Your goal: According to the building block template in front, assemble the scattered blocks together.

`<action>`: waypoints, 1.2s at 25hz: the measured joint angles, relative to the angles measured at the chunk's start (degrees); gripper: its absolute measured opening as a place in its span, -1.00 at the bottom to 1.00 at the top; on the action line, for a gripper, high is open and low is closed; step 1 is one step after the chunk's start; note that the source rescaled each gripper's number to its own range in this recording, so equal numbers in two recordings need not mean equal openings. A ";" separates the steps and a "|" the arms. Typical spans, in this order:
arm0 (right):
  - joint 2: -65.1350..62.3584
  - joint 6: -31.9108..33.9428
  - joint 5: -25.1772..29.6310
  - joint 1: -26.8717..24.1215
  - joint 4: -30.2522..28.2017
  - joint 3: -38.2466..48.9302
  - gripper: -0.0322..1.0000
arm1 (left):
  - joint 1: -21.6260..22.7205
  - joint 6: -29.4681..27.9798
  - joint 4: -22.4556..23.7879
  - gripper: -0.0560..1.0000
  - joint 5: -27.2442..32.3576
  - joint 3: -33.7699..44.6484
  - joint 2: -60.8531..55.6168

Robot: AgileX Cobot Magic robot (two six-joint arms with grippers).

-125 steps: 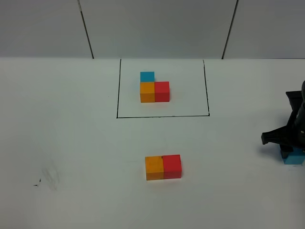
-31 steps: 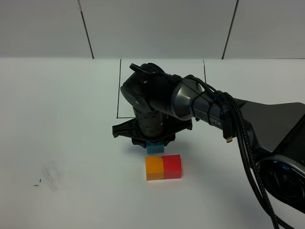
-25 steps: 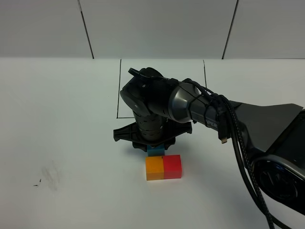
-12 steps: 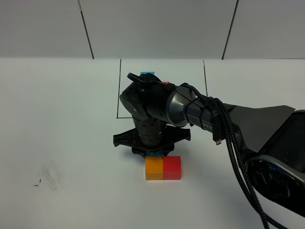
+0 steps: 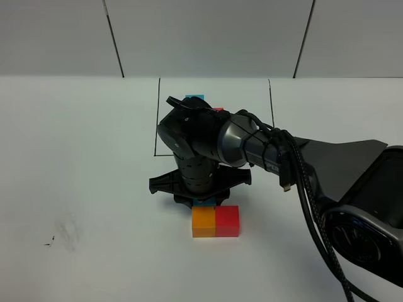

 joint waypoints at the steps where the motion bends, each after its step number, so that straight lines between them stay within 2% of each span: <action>1: 0.00 0.06 0.00 0.00 0.00 0.00 -0.45 | 0.00 0.00 0.00 0.33 0.00 0.00 0.00; 11: 0.00 2.10 -0.23 0.00 0.25 -0.02 -0.42 | 0.00 0.00 0.00 0.33 0.00 0.00 0.00; 13: 0.41 1.87 -1.46 0.00 0.19 -0.02 -0.24 | 0.00 0.00 0.00 0.33 0.00 0.00 0.00; 17: 0.88 -0.93 -2.78 0.00 -1.33 0.03 0.29 | 0.00 0.00 0.00 0.33 0.00 0.00 0.00; 20: 0.88 -2.39 -2.66 0.00 -3.65 0.03 0.56 | 0.00 0.00 0.00 0.33 0.00 0.00 0.00; 23: -0.03 -2.61 -1.67 0.00 -7.72 0.03 0.65 | 0.00 0.00 0.00 0.33 0.00 0.00 0.00; 30: -7.01 -2.82 1.66 -0.06 -20.78 -2.67 0.68 | 0.00 0.00 0.00 0.33 0.00 0.00 0.00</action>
